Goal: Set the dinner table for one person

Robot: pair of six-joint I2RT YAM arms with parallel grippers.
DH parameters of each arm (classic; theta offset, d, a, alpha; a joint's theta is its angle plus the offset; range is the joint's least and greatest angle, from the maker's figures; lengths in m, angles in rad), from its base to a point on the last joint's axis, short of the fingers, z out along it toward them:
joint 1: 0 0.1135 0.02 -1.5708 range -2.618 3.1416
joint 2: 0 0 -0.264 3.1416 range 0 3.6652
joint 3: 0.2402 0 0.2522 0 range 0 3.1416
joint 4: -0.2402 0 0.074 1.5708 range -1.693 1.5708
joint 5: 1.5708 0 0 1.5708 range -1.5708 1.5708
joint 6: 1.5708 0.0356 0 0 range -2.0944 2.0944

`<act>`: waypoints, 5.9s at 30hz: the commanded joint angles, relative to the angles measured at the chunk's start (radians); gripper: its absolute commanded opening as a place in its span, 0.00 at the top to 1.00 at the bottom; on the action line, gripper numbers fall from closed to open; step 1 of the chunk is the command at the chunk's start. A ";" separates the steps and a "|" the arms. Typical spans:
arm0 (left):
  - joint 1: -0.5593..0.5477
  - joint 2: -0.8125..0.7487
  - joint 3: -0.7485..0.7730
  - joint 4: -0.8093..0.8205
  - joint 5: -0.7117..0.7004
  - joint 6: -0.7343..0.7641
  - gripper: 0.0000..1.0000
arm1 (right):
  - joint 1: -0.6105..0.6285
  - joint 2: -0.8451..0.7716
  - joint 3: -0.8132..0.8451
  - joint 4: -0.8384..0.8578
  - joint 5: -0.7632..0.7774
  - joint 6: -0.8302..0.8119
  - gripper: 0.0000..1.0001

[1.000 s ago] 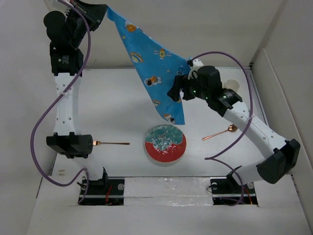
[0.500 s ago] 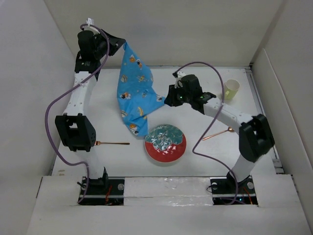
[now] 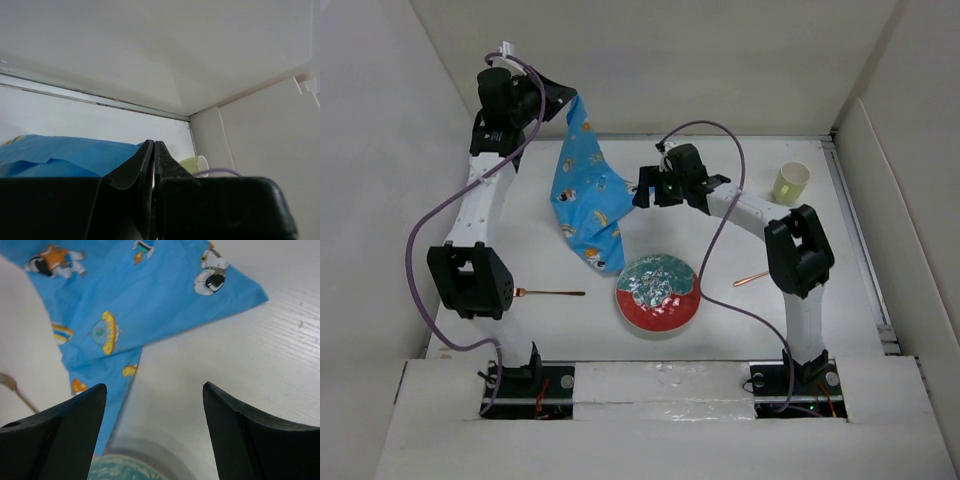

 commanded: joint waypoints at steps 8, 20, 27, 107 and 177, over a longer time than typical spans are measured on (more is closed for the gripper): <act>0.026 -0.208 -0.157 0.020 -0.015 0.089 1.00 | -0.001 0.305 0.355 -0.169 0.078 0.273 0.23; 0.036 -0.270 -0.142 -0.063 -0.064 0.172 1.00 | 0.026 0.352 0.465 -0.114 0.215 0.411 1.00; 0.036 -0.273 -0.144 -0.025 -0.077 0.156 1.00 | 0.017 0.290 0.529 -0.279 0.314 0.292 0.56; 0.043 -0.452 -0.279 -0.200 -0.494 0.419 1.00 | -0.167 -0.280 0.457 -0.333 0.441 0.004 1.00; 0.072 -0.247 -0.911 -0.341 -0.583 0.311 0.56 | -0.362 -0.285 -0.354 -0.327 0.228 0.119 1.00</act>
